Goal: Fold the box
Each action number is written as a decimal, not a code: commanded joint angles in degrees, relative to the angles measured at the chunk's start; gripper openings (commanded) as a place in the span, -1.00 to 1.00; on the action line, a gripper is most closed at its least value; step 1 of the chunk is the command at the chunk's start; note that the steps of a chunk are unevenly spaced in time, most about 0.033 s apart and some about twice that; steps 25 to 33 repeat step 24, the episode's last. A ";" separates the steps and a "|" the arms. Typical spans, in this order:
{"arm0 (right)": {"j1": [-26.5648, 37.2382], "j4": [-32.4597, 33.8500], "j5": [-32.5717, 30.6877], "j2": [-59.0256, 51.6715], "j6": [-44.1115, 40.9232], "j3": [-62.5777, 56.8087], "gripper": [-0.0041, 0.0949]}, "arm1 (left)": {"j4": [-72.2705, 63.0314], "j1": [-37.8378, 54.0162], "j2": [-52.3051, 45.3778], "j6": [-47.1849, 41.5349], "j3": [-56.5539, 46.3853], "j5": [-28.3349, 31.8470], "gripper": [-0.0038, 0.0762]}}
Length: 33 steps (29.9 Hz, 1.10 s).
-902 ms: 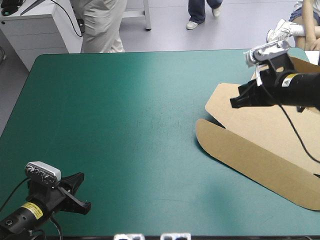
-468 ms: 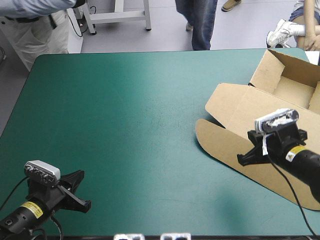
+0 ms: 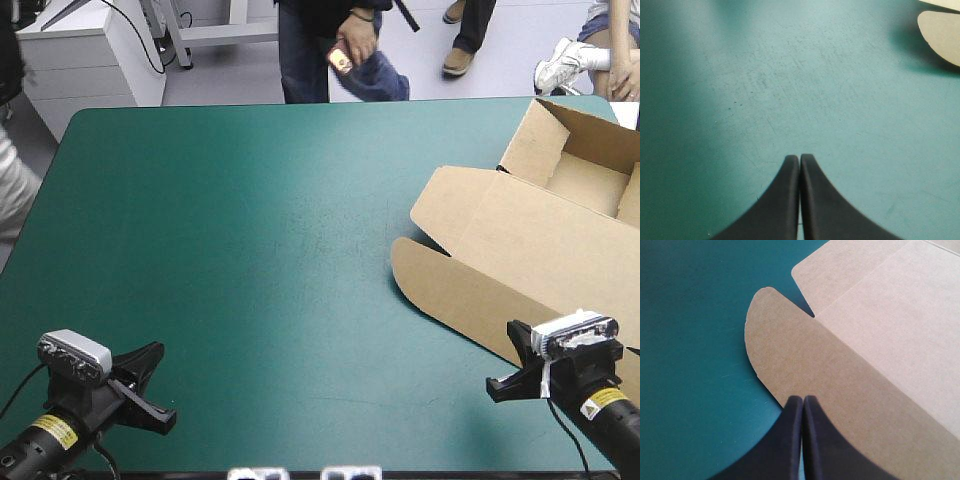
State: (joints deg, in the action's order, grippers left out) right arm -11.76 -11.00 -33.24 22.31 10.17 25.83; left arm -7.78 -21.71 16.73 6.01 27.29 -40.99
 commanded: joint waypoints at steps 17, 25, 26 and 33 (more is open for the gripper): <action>-0.04 -0.24 1.29 -6.22 -2.29 -3.89 -0.95 | -4.20 -0.24 -3.11 0.29 -2.88 3.62 -0.92; -0.04 0.23 -1.65 -6.22 -2.29 -3.89 -0.95 | -4.09 -0.24 -3.53 0.29 -2.88 3.01 -0.92; -0.04 0.23 -1.65 -6.22 -2.29 -3.89 -0.95 | -4.09 -0.24 -3.53 0.29 -2.88 3.01 -0.92; -0.04 0.23 -1.65 -6.22 -2.29 -3.89 -0.95 | -4.09 -0.24 -3.53 0.29 -2.88 3.01 -0.92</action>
